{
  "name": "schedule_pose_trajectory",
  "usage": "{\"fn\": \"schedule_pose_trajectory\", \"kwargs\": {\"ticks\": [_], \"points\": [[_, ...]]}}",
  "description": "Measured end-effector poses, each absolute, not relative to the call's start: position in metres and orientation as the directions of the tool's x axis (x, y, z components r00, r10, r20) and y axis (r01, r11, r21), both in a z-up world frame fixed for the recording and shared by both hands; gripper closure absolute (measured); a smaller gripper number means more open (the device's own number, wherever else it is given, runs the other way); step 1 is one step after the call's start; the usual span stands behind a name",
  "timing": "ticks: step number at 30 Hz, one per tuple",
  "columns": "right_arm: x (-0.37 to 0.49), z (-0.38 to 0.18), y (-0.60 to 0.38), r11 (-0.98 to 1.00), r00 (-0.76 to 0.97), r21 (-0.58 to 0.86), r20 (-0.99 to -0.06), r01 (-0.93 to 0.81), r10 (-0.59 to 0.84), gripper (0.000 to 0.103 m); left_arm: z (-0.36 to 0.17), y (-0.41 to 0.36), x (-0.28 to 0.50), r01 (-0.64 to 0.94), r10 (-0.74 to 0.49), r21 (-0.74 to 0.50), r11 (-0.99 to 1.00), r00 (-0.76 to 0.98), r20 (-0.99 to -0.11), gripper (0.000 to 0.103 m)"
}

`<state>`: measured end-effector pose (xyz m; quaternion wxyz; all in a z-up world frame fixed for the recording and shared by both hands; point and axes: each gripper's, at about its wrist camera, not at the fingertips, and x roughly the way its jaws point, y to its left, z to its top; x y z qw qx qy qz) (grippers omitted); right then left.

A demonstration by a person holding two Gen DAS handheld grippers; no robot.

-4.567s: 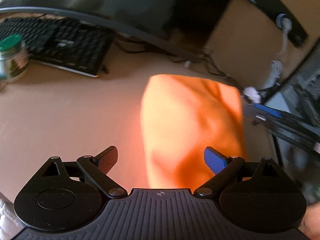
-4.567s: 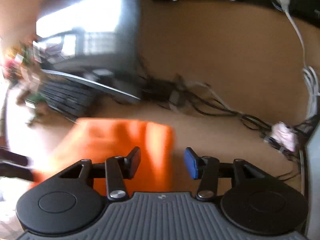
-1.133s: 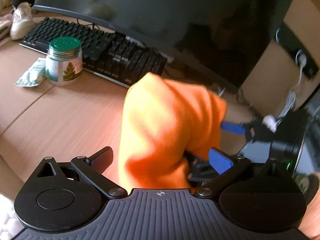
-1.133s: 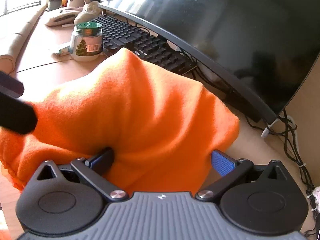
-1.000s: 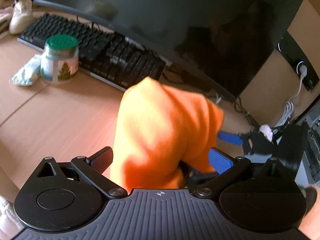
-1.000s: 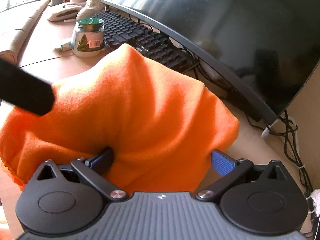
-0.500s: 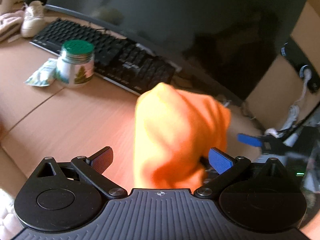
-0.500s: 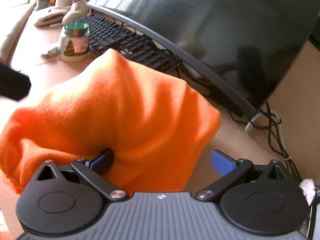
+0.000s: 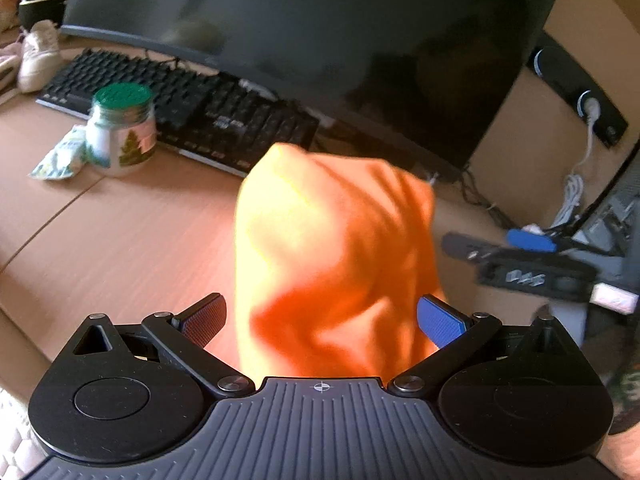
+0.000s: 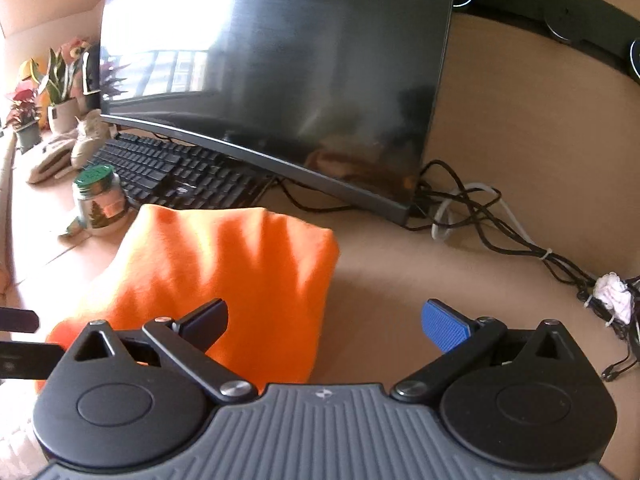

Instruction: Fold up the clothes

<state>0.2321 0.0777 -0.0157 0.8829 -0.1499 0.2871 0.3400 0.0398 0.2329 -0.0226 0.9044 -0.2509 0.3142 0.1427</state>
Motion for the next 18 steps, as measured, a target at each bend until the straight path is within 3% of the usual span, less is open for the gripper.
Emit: {"fn": "schedule_pose_trajectory", "kwargs": {"ticks": [4, 9, 13, 18], "points": [[0.24, -0.026, 0.086, 0.742, 0.617, -0.101, -0.636, -0.662, 0.464, 0.0, -0.005, 0.241, 0.061, -0.36, 0.058, -0.388, 0.849, 0.793, -0.607, 0.0], [0.222, -0.027, 0.078, 0.683, 0.585, -0.115, -0.63, -0.721, 0.511, 0.0, 0.003, 0.261, 0.119, -0.293, -0.024, -0.431, 0.853, 0.804, -0.595, 0.0], [0.198, -0.027, 0.069, 0.591, 0.515, -0.109, -0.632, -0.799, 0.579, 0.0, -0.029, 0.279, 0.172, -0.311, -0.096, -0.479, 0.821, 0.751, -0.653, 0.0], [0.183, -0.069, 0.076, 0.555, 0.51, -0.207, -0.72, -0.805, 0.471, 0.0, -0.049, 0.288, 0.207, -0.342, -0.055, -0.43, 0.836, 0.726, -0.685, 0.0]]}}
